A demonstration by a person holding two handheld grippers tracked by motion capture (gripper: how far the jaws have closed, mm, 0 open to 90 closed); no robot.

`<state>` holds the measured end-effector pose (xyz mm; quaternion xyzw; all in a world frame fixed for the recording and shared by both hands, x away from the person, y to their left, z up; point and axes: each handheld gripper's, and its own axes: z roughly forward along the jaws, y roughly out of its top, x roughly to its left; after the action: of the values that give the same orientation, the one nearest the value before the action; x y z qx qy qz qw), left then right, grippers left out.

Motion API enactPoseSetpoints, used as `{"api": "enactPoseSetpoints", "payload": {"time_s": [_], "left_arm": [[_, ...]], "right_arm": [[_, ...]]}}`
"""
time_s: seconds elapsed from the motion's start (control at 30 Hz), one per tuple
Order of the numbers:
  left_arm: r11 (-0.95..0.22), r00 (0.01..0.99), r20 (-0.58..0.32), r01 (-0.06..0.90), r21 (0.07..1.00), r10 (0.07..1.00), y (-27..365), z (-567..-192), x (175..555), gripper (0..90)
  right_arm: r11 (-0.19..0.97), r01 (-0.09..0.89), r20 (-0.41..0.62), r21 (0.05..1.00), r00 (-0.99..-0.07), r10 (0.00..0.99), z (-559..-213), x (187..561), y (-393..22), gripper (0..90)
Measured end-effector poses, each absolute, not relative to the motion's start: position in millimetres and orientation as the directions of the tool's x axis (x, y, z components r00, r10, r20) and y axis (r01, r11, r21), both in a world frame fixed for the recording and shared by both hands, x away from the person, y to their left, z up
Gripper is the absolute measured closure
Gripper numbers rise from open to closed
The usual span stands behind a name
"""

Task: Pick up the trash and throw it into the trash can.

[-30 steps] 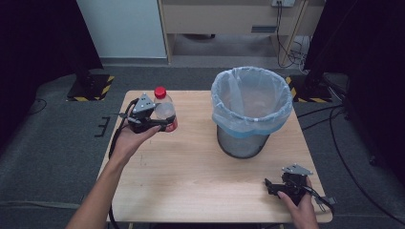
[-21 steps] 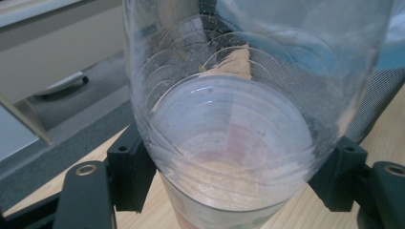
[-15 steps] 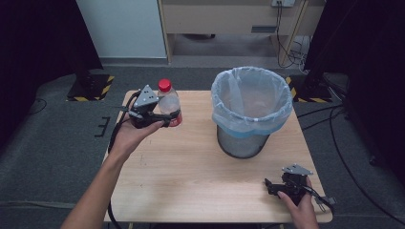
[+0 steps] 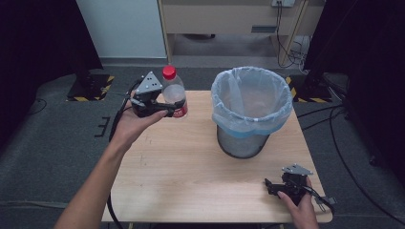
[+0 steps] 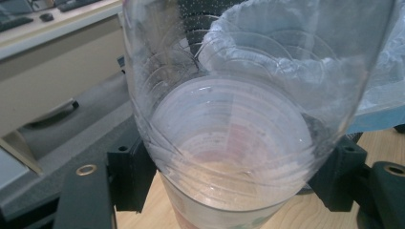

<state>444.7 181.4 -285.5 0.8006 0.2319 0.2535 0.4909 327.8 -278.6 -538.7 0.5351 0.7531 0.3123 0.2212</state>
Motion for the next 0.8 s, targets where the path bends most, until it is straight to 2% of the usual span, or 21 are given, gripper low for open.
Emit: {"api": "enactPoseSetpoints", "payload": {"time_s": [0.37,0.8], "left_arm": [[-0.423,0.789,0.203,0.078,0.903,0.58,174.0,-254.6,446.1,27.5],[-0.417,0.803,0.206,0.058,0.907,0.559,159.9,-242.4,450.5,27.5]], "right_arm": [[0.232,0.668,0.001,0.707,-0.329,0.944,-538.7,327.8,-278.6,0.3],[0.232,0.668,0.001,0.707,-0.329,0.944,-538.7,327.8,-278.6,0.3]]}}
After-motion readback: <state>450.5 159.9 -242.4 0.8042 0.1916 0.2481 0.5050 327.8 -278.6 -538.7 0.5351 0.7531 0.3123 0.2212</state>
